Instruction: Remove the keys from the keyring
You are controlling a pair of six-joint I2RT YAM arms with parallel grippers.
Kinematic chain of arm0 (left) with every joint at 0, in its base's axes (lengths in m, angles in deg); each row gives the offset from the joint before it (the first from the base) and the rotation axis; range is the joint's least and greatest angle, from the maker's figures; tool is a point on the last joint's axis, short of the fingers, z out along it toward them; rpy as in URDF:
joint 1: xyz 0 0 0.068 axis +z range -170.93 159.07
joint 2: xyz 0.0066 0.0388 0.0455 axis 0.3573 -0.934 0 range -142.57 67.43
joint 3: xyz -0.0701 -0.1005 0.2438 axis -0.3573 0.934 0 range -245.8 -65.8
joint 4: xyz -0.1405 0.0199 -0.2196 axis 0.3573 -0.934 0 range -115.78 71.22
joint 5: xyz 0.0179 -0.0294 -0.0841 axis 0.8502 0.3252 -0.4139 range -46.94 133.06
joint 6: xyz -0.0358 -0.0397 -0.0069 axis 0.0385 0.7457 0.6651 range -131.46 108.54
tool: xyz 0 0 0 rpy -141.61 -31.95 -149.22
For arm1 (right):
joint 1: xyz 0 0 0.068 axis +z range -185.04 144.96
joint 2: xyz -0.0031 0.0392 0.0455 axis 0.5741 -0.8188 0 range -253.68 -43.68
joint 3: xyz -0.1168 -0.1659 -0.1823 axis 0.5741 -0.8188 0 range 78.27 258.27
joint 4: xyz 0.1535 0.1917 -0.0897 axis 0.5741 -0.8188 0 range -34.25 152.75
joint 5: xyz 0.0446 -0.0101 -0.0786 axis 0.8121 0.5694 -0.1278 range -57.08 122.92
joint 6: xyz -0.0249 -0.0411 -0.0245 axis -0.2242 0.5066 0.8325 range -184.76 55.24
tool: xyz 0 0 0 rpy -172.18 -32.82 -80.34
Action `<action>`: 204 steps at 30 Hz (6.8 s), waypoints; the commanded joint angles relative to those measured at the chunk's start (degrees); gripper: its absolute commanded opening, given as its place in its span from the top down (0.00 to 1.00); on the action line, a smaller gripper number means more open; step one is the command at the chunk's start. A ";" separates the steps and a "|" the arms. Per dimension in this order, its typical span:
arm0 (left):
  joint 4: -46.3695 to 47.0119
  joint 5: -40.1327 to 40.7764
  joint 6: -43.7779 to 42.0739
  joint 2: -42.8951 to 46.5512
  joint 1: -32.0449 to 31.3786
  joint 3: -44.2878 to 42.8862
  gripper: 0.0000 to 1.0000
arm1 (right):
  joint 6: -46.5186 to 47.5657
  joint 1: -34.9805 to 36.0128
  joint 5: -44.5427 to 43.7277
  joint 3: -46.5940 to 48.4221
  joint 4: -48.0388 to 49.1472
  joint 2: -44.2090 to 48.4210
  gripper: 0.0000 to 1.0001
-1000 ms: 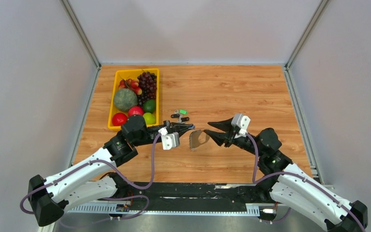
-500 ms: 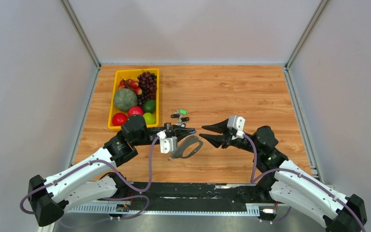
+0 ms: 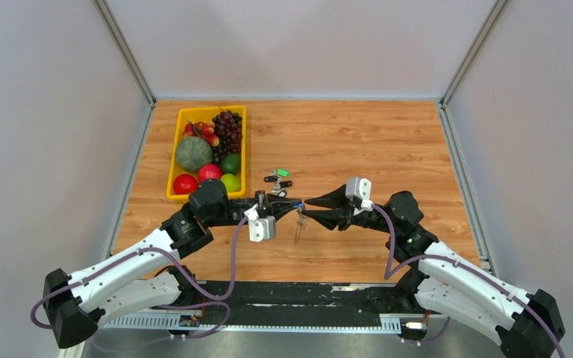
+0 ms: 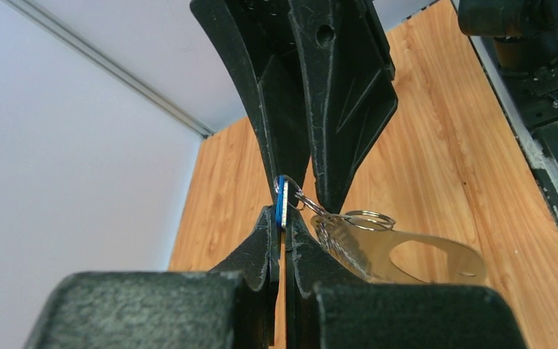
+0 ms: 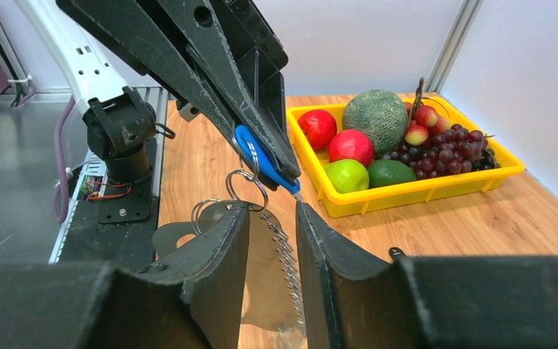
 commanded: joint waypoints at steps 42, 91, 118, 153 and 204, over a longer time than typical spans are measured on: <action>-6.96 9.27 -53.64 11.57 -2.46 10.55 1.00 | -0.21 1.44 2.64 -0.21 5.47 -5.40 0.67; -5.24 6.17 -51.38 12.79 -2.43 11.18 1.00 | 2.58 8.61 -0.27 4.13 2.99 -10.94 0.78; -4.85 6.26 -50.23 12.38 -2.50 11.44 1.00 | -1.40 8.44 -10.69 0.86 6.23 -1.36 1.00; -3.19 11.93 -44.06 9.69 -3.61 10.33 1.00 | -10.69 8.53 -3.31 0.50 10.14 -0.12 1.00; -3.50 11.65 -44.21 11.05 -3.56 10.56 1.00 | 2.56 8.50 -9.54 0.88 -5.29 -2.93 0.64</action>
